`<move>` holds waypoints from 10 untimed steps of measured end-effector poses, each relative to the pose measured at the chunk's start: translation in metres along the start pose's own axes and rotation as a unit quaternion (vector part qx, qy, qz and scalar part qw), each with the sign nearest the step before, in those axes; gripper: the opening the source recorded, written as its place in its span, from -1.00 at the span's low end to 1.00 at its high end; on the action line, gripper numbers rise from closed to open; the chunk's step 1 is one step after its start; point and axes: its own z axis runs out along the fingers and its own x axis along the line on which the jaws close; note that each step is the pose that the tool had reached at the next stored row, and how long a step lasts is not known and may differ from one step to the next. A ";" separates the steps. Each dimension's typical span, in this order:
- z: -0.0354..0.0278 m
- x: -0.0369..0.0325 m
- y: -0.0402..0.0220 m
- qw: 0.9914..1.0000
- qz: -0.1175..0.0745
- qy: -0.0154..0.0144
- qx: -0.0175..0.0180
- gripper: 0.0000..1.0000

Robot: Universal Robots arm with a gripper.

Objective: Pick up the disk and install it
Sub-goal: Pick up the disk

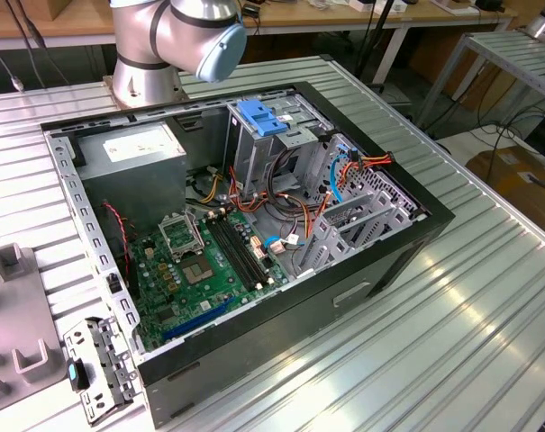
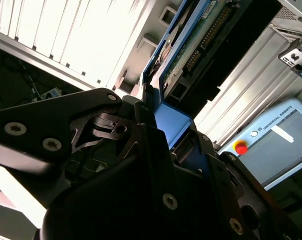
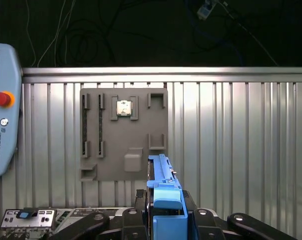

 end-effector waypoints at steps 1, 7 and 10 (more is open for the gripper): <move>-0.0001 0.0000 -0.0025 1.000 0.000 0.000 0.000 -0.26; -0.0001 -0.0002 -0.0171 1.000 0.000 0.000 0.000 -0.26; -0.0002 -0.0003 -0.0239 1.000 0.000 0.000 0.000 -0.26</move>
